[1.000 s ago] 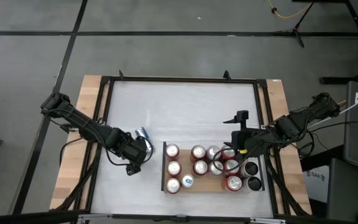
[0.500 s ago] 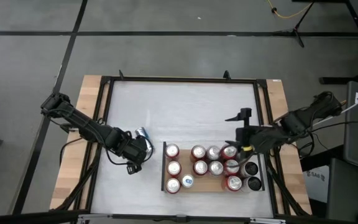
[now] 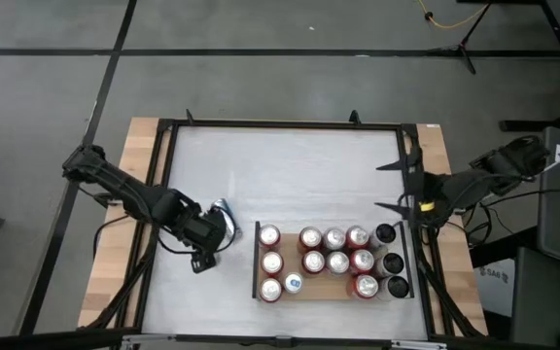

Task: Place canned beverage on shelf
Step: Put the bottom left blue soda can on the shelf

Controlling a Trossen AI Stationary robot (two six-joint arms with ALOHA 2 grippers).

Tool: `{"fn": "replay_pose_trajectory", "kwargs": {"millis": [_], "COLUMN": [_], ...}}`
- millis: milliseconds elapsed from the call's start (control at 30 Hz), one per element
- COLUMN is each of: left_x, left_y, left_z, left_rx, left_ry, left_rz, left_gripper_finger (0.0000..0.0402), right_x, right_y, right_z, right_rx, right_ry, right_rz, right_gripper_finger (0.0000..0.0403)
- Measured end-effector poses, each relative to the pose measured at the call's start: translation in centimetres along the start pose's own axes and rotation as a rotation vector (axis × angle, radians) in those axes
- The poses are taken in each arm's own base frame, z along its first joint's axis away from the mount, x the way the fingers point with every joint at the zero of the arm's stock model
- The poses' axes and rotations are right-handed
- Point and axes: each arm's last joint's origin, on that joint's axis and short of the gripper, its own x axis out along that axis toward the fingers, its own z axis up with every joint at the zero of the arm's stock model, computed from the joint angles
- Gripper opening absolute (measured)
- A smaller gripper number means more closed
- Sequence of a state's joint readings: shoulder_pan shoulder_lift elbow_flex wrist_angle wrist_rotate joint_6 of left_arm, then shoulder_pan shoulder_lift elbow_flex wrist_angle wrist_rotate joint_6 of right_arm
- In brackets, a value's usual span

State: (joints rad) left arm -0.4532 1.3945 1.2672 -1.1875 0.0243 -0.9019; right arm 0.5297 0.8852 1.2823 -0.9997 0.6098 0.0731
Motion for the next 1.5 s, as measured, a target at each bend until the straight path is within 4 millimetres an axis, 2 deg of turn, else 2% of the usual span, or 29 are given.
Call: {"fn": "replay_pose_trajectory", "kwargs": {"millis": [100,233,433,600,733,900,1133,1300,1500], "left_x": [-3.1,-7.5,-13.0,-16.0,-17.1,-16.0,-11.2,-8.1,-6.2], "left_y": [-0.3,0.3,1.7,2.7,2.5,1.1,-0.7,-1.8,-2.4], "left_z": [0.5,1.1,2.1,3.5,5.5,8.8,12.7,14.3,15.3], "left_rx": [0.010,-0.026,-0.047,-0.028,0.055,0.196,0.311,0.355,0.363], "left_ry": [-0.025,-0.064,-0.247,-0.440,-0.595,-0.672,-0.504,-0.400,-0.354], "left_rz": [-0.022,-0.018,-0.009,0.012,0.009,-0.040,-0.114,-0.147,-0.169], "left_gripper_finger": [0.0211,0.0211,0.0211,0.0211,0.0211,0.0211,0.0211,0.0211,0.0211], "right_x": [-0.6,-0.9,-0.6,-0.4,-0.4,-0.4,-0.4,-0.4,-0.4], "right_y": [-0.5,-0.6,-0.5,-0.3,-0.3,-0.3,-0.3,-0.3,-0.2], "right_z": [-0.2,-0.2,-0.2,-0.1,-0.1,-0.1,-0.1,-0.1,-0.1], "right_rx": [0.015,0.020,-0.004,-0.018,-0.017,-0.017,-0.018,-0.018,-0.020], "right_ry": [-0.021,-0.028,-0.021,-0.015,-0.016,-0.016,-0.016,-0.015,-0.012], "right_rz": [0.001,0.002,0.001,0.001,0.001,0.001,0.001,0.008,0.046], "right_gripper_finger": [0.0386,0.0386,0.0386,0.0386,0.0386,0.0386,0.0386,0.0386,0.0386]}}
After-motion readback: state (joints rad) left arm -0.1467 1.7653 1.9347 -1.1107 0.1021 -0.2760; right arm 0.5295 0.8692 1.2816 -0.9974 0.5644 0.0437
